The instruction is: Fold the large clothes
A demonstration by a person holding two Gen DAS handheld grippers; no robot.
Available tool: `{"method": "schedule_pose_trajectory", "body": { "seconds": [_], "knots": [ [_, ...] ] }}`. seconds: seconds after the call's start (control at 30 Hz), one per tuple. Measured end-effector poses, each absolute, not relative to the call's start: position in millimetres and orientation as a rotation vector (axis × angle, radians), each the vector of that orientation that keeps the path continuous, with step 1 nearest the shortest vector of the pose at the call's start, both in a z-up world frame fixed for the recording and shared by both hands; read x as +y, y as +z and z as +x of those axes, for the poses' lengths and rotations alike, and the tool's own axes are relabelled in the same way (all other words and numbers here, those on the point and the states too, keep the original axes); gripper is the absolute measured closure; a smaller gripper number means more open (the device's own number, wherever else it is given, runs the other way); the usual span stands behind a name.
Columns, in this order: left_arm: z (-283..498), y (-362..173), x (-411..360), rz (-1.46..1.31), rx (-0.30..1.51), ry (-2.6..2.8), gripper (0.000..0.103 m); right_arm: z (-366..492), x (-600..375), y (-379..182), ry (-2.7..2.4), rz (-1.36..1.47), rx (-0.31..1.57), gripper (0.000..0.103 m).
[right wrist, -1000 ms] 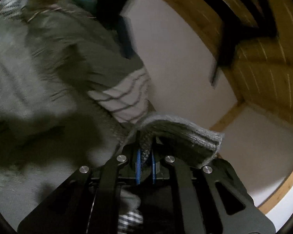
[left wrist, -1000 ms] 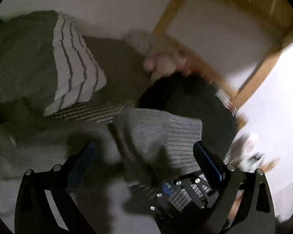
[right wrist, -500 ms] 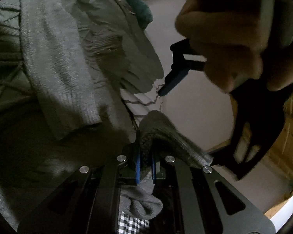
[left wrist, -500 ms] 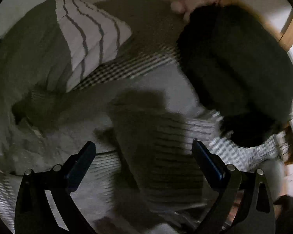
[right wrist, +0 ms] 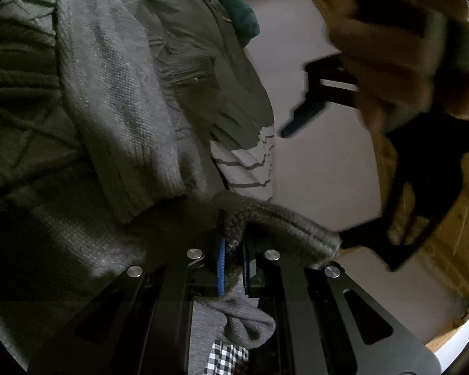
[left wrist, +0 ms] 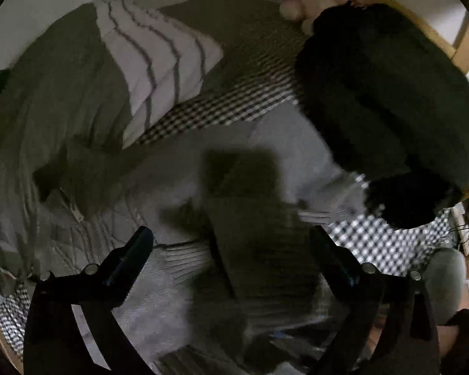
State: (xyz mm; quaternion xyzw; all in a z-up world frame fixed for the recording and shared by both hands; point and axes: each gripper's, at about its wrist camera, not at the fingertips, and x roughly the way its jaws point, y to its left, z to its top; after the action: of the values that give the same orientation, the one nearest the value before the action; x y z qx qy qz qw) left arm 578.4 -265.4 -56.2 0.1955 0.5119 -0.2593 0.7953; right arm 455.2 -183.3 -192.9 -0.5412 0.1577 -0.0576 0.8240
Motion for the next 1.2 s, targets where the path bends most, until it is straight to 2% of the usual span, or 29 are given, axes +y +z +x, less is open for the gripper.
{"method": "schedule_pose_trajectory", "body": {
  "seconds": [0.1, 0.2, 0.3, 0.33, 0.37, 0.4, 0.67, 0.87, 0.9, 0.93, 1.0, 1.1, 1.2],
  "knots": [
    [569.2, -62.3, -286.1, 0.544, 1.113, -0.574, 0.006, 454.6, -181.7, -194.9, -0.123, -1.159, 0.334, 0.095],
    [568.5, -94.9, -306.8, 0.703, 1.165, -0.544, 0.006, 453.2, -181.8, -194.4, -0.127, -1.169, 0.330, 0.095],
    [578.5, -118.7, -314.3, 0.743, 1.230, -0.525, 0.007, 451.6, -181.8, -194.2, -0.133, -1.172, 0.330, 0.095],
    [583.9, -119.6, -313.5, 0.723, 1.226, -0.522, 0.032, 450.8, -182.7, -193.7, -0.137, -1.166, 0.329, 0.095],
    [588.6, -116.6, -310.8, 0.684, 1.230, -0.516, 0.083, 450.2, -183.6, -193.0, -0.137, -1.160, 0.333, 0.095],
    [596.4, -111.3, -303.5, 0.609, 1.238, -0.495, 0.094, 449.7, -184.0, -193.0, -0.139, -1.157, 0.332, 0.095],
    [607.4, -49.5, -219.1, 0.129, 1.070, -0.567, 0.093, 458.2, -182.7, -154.9, -0.243, -0.984, 0.267, 0.095],
    [589.6, 12.7, -141.6, -0.010, 0.928, -0.564, 0.093, 451.7, -128.4, -111.1, -0.184, -0.890, 0.152, 0.092],
    [587.2, 18.4, -130.2, -0.012, 0.916, -0.550, 0.093, 449.8, -118.8, -107.2, -0.162, -0.881, 0.142, 0.084],
    [585.7, 23.0, -113.8, -0.023, 0.897, -0.524, 0.093, 444.6, -108.1, -106.0, -0.143, -0.888, 0.130, 0.051],
    [584.4, 25.7, -86.2, -0.046, 0.885, -0.492, 0.093, 428.8, -93.3, -112.9, -0.132, -0.921, 0.046, 0.007],
    [589.3, 17.6, -47.6, -0.102, 0.890, -0.448, 0.093, 412.2, -93.4, -131.8, -0.127, -0.967, 0.048, 0.007],
    [593.3, 5.5, -18.4, -0.178, 0.907, -0.435, 0.093, 413.5, -111.0, -173.1, -0.125, -1.057, 0.165, 0.009]
  ]
}}
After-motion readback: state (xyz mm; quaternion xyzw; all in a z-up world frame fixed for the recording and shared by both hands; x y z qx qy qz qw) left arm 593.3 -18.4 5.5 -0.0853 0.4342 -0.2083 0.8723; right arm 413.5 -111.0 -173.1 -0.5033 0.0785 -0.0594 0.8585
